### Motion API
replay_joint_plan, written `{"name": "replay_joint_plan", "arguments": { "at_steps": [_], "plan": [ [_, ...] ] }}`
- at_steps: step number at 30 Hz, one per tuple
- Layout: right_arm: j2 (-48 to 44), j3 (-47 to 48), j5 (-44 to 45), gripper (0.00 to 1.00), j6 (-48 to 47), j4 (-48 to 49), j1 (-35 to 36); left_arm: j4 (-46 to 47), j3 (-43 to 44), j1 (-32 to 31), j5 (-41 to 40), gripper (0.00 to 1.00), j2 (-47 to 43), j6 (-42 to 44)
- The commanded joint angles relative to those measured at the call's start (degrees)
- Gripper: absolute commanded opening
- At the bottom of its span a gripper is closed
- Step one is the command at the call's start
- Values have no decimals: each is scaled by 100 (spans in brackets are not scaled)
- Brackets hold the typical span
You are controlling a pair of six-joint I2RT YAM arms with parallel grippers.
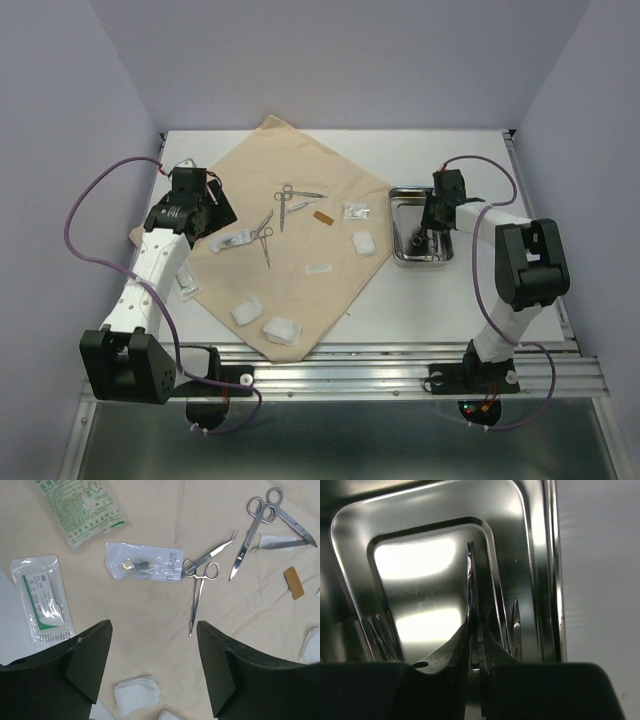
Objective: Prepare the surgical pack
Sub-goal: Place the medical item in the container.
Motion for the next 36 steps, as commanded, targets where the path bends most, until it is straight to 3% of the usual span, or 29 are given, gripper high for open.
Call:
{"name": "replay_joint_plan", "arguments": {
  "at_steps": [1,14,16,17,20,25,29,36],
  "plan": [
    [-346,-241,-350,11,-93,-277,36,113,-27,16,21,80,23,52],
    [-1014,-330,-201,16,-50,-681,211,227,-9,-11,153,80,111,78],
    [-1163,-197,-139,24,-76,-752,265,271,-9,-28,180,80,146,87],
    [-1329,-118,-78,40,-93,-796,352,332,-36,-80,249,80,172,87],
    [-1488,251,45,48,-50,-954,563,455,-18,-308,277,80,391,8],
    [-1489,647,265,49,100,-1077,1011,473,87,-968,-66,79,1042,-185],
    [-1436,604,362,48,249,-1060,1345,657,-184,-1258,-224,70,1350,-361],
    [-1427,375,371,49,320,-1042,1469,982,-642,-1426,-119,74,1728,-555]
  ]
}}
